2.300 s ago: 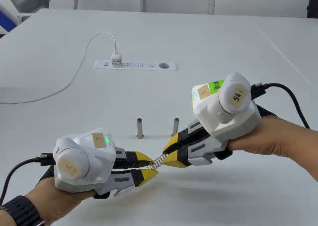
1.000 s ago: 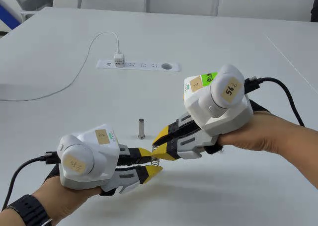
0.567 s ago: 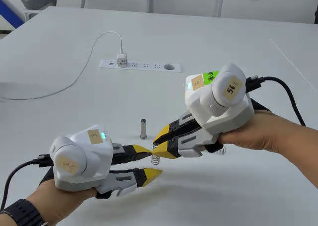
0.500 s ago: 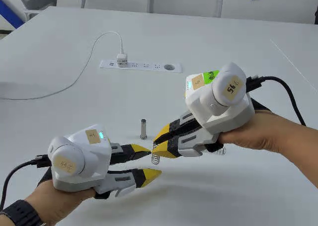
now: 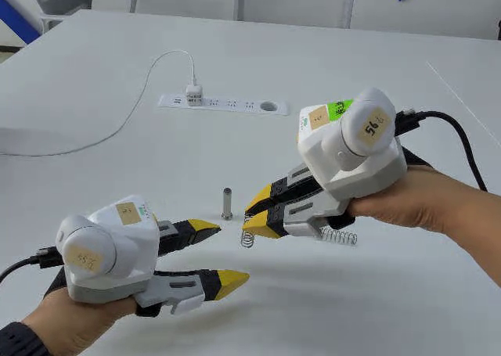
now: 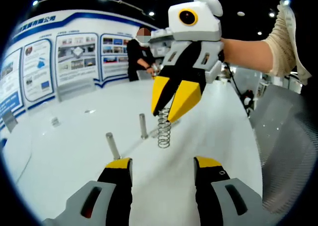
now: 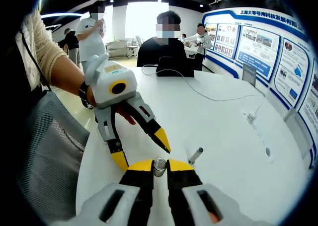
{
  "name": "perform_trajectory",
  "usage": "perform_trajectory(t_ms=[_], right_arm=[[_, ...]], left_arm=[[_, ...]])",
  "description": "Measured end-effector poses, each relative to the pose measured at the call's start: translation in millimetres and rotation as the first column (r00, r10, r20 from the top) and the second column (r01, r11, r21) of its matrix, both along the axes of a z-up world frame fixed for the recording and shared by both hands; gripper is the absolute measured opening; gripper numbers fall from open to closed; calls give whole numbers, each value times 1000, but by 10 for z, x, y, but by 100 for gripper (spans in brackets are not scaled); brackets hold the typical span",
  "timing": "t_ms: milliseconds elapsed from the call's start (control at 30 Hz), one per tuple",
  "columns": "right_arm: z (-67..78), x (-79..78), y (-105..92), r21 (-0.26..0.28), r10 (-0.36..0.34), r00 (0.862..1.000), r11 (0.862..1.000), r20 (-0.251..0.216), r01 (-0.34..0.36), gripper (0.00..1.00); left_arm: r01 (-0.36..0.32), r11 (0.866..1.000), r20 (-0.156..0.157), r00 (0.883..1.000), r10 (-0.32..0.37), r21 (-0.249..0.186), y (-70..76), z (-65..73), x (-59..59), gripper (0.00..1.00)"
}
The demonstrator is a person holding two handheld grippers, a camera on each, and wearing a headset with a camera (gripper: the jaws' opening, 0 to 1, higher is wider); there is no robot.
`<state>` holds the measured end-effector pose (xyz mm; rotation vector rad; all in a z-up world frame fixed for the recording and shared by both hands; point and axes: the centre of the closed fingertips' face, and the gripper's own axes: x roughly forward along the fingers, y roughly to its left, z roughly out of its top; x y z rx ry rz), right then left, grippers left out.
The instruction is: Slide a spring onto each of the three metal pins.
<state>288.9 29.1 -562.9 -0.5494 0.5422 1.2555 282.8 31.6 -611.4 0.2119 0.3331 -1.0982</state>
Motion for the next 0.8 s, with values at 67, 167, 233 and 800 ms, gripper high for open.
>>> perform_trajectory(t_ms=[67, 167, 233, 800], right_arm=[[15, 21, 1, 1, -3, 1000, 1000, 3, 3, 11], [40, 52, 6, 2, -5, 1000, 1000, 10, 5, 11], [69, 78, 12, 4, -6, 1000, 1000, 14, 6, 11], [283, 395, 101, 23, -35, 997, 999, 71, 33, 11]], left_arm=[[-8, 1000, 0, 1000, 8, -2, 18, -2, 4, 52], [-22, 1000, -7, 1000, 22, -8, 46, -5, 8, 55], [-29, 1000, -7, 1000, 29, -9, 71, -8, 14, 56], [-85, 996, -17, 996, 85, -24, 215, -3, 45, 65]])
